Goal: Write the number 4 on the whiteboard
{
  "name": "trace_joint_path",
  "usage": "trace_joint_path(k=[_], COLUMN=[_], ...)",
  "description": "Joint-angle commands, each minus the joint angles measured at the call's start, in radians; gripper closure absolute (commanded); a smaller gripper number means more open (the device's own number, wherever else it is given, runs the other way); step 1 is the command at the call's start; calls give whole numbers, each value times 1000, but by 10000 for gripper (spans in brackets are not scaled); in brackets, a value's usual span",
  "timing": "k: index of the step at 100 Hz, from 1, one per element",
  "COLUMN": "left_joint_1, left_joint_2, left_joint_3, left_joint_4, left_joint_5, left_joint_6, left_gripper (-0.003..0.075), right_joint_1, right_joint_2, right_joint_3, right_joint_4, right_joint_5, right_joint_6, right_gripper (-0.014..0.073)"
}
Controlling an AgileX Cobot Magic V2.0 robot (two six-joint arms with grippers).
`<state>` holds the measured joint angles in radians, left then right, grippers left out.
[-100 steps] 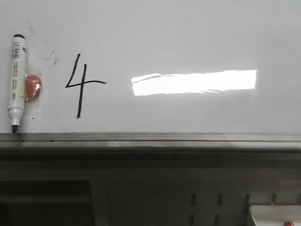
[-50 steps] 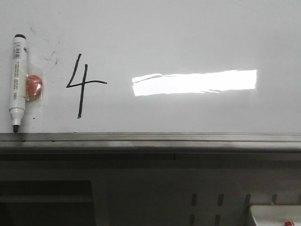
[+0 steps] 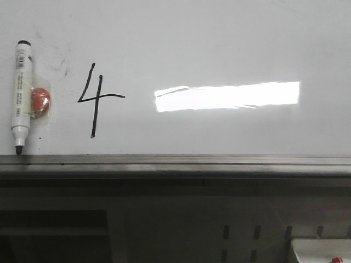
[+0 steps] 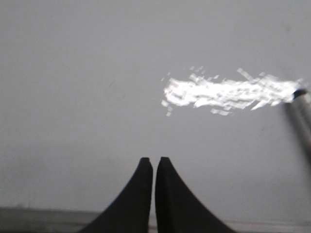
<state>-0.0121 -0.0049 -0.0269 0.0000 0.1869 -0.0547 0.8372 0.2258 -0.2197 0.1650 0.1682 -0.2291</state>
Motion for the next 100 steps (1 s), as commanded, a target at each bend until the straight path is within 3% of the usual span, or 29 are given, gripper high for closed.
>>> trace_joint_path(k=[1,10,23,100], left_joint_1=[18,10,-4,-4], left_joint_2=[-27,-27,-27,-27], left_joint_3=[19,69,65,65], left_joint_4=[0,0,0,0], left_joint_5=[-58,-48,111,111], left_joint_6=[-2,-2,-2,-2], left_gripper=[741,741,741,741], right_joint_1=[-7,-7,-7,-7], right_joint_2=[5,5,5,5], right_joint_3=[-28,-28,-28,-28], right_joint_4=[-5,-5,-5,-5], right_joint_5=[-76,-76,-76,-76], right_joint_6=[-11,-11,-11,-11], right_gripper=[658,658,658,658])
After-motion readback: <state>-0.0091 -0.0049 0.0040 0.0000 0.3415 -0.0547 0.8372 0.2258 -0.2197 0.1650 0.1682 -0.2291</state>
